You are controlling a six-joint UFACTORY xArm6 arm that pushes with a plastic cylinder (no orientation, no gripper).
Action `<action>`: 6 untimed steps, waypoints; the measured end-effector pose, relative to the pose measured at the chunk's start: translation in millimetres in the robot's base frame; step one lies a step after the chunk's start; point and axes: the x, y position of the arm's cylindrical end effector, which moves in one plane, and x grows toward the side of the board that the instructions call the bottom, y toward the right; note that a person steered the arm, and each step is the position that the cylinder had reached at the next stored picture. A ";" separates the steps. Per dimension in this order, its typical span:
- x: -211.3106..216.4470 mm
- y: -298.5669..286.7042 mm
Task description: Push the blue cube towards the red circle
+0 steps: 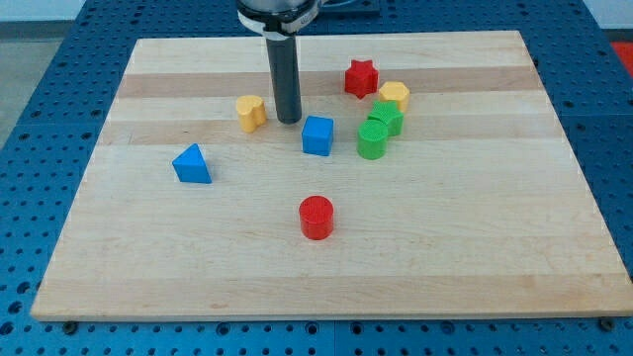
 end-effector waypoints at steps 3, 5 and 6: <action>0.0 38.3; 11.0 38.4; 22.3 38.4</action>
